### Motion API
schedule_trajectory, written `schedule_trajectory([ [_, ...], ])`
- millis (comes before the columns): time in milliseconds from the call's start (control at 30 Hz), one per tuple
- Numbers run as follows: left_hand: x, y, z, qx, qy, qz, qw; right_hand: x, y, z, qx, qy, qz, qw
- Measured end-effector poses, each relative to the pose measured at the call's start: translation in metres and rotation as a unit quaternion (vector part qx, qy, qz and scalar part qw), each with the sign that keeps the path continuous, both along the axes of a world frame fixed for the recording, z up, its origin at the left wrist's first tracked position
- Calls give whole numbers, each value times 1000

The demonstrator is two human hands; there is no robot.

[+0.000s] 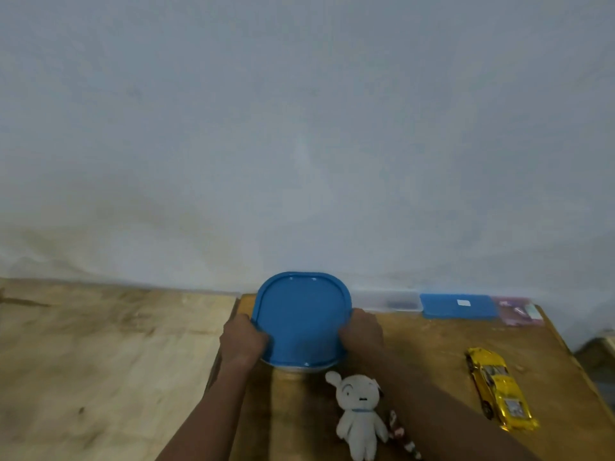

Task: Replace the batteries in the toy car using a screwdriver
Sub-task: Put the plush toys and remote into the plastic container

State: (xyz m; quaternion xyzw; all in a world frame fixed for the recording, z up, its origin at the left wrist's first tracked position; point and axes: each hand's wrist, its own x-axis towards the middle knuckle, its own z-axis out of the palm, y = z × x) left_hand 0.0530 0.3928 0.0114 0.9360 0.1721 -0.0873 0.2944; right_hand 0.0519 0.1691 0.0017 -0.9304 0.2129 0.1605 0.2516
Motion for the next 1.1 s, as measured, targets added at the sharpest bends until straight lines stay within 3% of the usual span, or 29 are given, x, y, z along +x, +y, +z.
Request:
schedule_trajectory([
  [167,13,9,1,-51,36,33,998,7,-5,-1,-12,42,-5,999],
  [300,17,12,-3,-107,47,56,992,4,0,-10,-5,-10,-33,999],
  [633,19,19,-14,-247,7,102,964,6,2,-3,22,-45,-67,997],
  [800,15,26,-9,-284,-58,125,949,-9,11,-1,68,-147,-98,982],
  [1000,-27,26,0,-263,-159,189,933,-55,41,4,120,-289,-80,946],
  [1100,-62,32,0,-228,-179,211,934,-91,60,12,134,-318,-63,937],
])
